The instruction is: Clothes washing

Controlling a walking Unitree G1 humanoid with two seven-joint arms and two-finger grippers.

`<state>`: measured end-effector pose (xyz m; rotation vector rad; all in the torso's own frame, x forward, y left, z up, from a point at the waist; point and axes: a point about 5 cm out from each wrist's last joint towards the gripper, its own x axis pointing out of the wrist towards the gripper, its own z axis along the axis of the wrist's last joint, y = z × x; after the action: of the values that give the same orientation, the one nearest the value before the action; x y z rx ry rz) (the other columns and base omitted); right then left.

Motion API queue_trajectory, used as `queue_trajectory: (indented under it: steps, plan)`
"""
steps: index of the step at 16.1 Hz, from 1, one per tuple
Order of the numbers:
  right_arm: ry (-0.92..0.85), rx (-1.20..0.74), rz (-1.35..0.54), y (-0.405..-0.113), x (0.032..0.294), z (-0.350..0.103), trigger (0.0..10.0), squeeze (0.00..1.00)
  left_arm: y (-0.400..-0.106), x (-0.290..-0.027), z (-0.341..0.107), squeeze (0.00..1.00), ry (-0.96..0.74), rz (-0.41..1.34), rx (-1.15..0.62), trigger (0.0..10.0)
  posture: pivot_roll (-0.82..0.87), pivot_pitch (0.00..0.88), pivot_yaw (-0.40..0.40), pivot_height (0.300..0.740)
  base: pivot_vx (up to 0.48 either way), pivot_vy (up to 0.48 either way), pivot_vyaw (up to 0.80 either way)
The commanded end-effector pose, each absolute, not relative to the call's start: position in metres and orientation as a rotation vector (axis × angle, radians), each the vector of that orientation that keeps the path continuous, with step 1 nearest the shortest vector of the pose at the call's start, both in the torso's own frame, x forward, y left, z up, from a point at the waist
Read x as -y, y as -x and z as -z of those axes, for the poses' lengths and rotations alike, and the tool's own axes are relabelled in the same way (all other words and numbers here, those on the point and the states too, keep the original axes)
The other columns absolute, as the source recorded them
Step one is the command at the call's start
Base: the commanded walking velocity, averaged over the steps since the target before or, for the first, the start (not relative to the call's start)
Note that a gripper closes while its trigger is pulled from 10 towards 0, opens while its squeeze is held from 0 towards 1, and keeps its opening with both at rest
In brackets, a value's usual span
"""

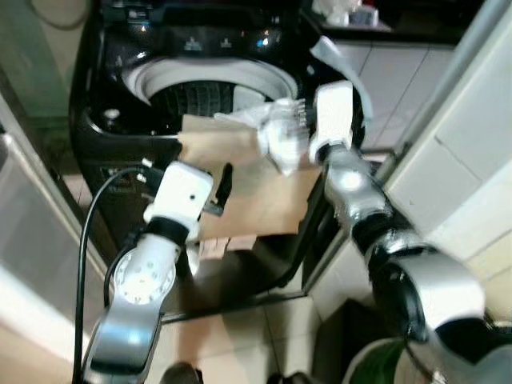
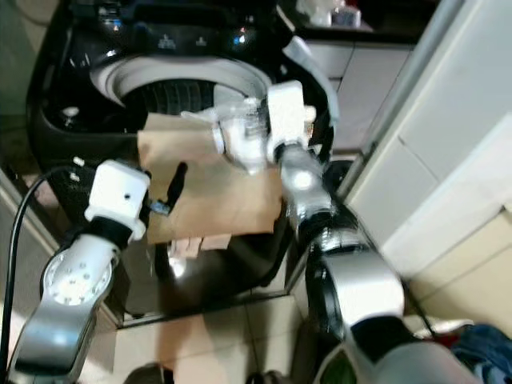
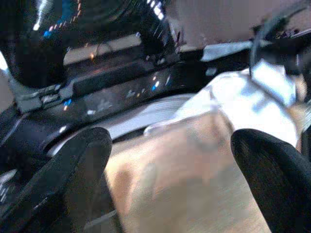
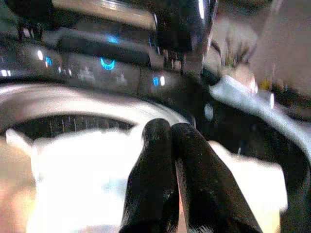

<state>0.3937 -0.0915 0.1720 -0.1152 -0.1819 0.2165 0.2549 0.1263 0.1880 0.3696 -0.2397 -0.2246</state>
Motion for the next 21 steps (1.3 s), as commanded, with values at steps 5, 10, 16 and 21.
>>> queue_trajectory:
  steps: [5,10,16,21]
  plan:
    - [0.135,-0.038,-0.265,-0.384,0.09,-0.13,10.0,0.0,-0.255,-0.123,-0.19,0.0,-0.375,0.261,0.252,10.0,0.1,0.027,-0.073,0.74,0.0,0.0,0.0]
    - [0.323,-0.165,-0.223,-0.391,0.104,-0.128,10.0,0.0,-0.245,-0.132,-0.19,0.0,-0.39,0.206,0.24,10.0,0.18,0.056,-0.127,0.74,0.0,0.0,0.0]
    - [0.323,-0.091,-0.188,-0.411,0.092,-0.182,10.0,0.0,-0.238,-0.133,-0.189,0.0,-0.406,0.177,0.233,10.0,0.2,0.08,-0.155,0.74,0.0,0.0,0.0]
    - [0.229,0.19,-0.213,-0.421,0.064,-0.268,10.0,0.0,-0.242,-0.13,-0.189,0.0,-0.406,0.196,0.231,10.0,0.2,0.075,-0.144,0.74,0.0,0.0,0.0]
